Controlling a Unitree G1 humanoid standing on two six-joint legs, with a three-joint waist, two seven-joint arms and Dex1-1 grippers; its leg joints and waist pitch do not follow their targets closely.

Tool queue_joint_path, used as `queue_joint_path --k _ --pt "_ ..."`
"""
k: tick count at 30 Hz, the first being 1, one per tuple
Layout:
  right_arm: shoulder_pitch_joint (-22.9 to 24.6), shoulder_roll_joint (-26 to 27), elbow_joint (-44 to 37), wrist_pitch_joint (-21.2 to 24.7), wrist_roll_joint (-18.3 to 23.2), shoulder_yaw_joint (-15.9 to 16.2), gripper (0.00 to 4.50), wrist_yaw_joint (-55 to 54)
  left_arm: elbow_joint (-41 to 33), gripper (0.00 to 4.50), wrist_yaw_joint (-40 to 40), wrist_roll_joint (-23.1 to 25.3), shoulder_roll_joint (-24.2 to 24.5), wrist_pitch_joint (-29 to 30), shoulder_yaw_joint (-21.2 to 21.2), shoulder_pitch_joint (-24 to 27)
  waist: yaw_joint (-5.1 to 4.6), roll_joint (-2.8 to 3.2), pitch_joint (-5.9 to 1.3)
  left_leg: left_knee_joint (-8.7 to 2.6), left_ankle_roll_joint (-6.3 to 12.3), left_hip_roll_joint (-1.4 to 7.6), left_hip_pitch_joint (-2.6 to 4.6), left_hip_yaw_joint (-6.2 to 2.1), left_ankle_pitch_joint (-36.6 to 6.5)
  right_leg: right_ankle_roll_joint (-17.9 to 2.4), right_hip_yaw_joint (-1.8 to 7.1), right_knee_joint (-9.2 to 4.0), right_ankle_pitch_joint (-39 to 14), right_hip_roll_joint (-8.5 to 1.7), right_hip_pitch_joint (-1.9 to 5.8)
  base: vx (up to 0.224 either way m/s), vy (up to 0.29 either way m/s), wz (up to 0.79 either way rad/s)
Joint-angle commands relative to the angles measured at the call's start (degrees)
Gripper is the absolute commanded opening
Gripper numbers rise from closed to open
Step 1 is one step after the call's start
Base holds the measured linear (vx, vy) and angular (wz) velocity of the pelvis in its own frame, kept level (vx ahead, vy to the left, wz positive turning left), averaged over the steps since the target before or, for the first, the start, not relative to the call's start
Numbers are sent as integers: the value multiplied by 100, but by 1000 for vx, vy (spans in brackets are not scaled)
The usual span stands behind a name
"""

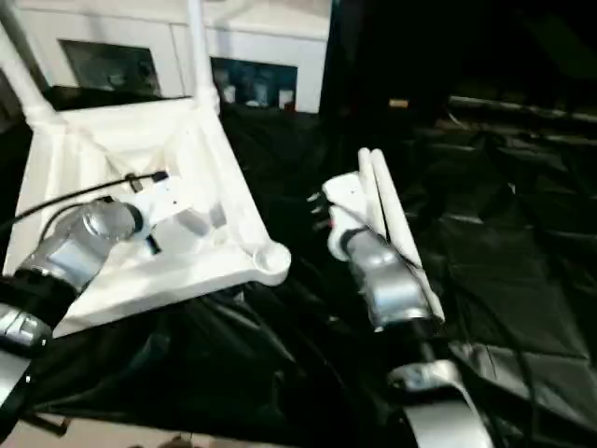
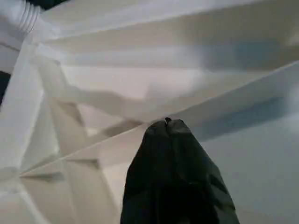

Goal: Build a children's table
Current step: Rotate table base

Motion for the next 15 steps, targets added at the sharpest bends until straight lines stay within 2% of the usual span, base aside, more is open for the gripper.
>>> queue_joint_path --k 1,2,3,4,6,7,8,9,10,11,12,13,14,15 --pt "71 -76 -377 434 121 -220 197 -120 -536 0 -356 -251 13 191 167 174 20 76 -455 -348 -129 -84 -3 84 -751 -1094 256 -353 -243 -252 425 0 0 0" --pt "74 -153 -563 766 101 -318 207 -215 -1128 0 -616 -498 45 441 279 396 25 37 -461 -357 -124 -62 -1 81 -672 -1124 262 -339 -217 -271 434 0 0 0" --pt "67 -216 -682 1049 62 -383 223 -291 -1620 0 -795 -708 63 678 369 579 40 60 -467 -355 -148 -44 -11 64 -609 -1157 263 -297 -136 -295 451 0 0 0" --pt "62 -281 -813 1350 24 -449 223 -373 -2125 0 -972 -928 80 919 461 769 35 54 -450 -360 -162 -38 -8 73 -577 -1186 257 -295 -147 -282 426 0 0 0" --pt "61 -283 -818 1361 23 -451 240 -376 -2143 0 -978 -935 81 928 464 775 23 65 -437 -351 -150 -61 1 104 -666 -1152 258 -336 -284 -253 388 0 0 0" --pt "64 -343 -955 1660 -5 -499 247 -440 -2585 0 -1118 -1145 99 981 504 957 15 16 -425 -360 -143 -87 -12 111 -754 -1033 255 -369 -519 -243 399 0 0 0" --pt "51 -402 -1030 1923 -26 -559 255 -496 -3107 0 -1359 -1511 112 958 509 1183 34 16 -434 -367 -176 -62 -9 84 -718 -1040 258 -330 -540 -287 431 0 0 0" --pt "51 -402 -1030 1923 -26 -559 266 -496 -3107 0 -1359 -1511 112 958 509 1183 26 15 -424 -388 -171 -45 -27 82 -720 -1019 258 -345 -627 -290 424 0 0 0" --pt "-8 -495 -1022 2361 -42 -691 275 -593 -4093 0 -1789 -2376 28 1021 541 1617 31 30 -436 -362 -204 -52 -1 95 -735 -1007 260 -337 -691 -284 396 0 0 0" --pt "-8 -495 -1022 2361 -42 -691 280 -593 -4093 0 -1789 -2376 28 1021 541 1617 25 34 -434 -366 -219 -45 -10 100 -692 -1038 269 -324 -611 -284 394 0 0 0" --pt "-34 -514 -983 2495 -25 -749 294 -618 -4372 0 -1902 -2675 -39 1151 568 1729 8 15 -417 -360 -202 -66 -29 123 -689 -1025 263 -348 -554 -239 375 0 0 0" --pt "-53 -540 -962 2651 -13 -776 319 -637 -4610 0 -2024 -2929 -111 1429 622 1806 7 23 -425 -353 -214 -81 -27 125 -647 -1023 261 -323 -518 -238 385 0 0 0" --pt "-59 -534 -947 2720 30 -824 323 -654 -4744 33 -2099 -3053 -136 1603 640 1844 0 23 -405 -355 -193 -89 -27 137 -755 -950 257 -372 -719 -227 366 0 0 0" --pt "-76 -567 -932 3008 134 -845 323 -604 -5091 33 -2264 -3234 -178 1971 692 1949 -9 16 -410 -357 -203 -91 -18 130 -800 -880 254 -369 -870 -230 384 0 0 0"
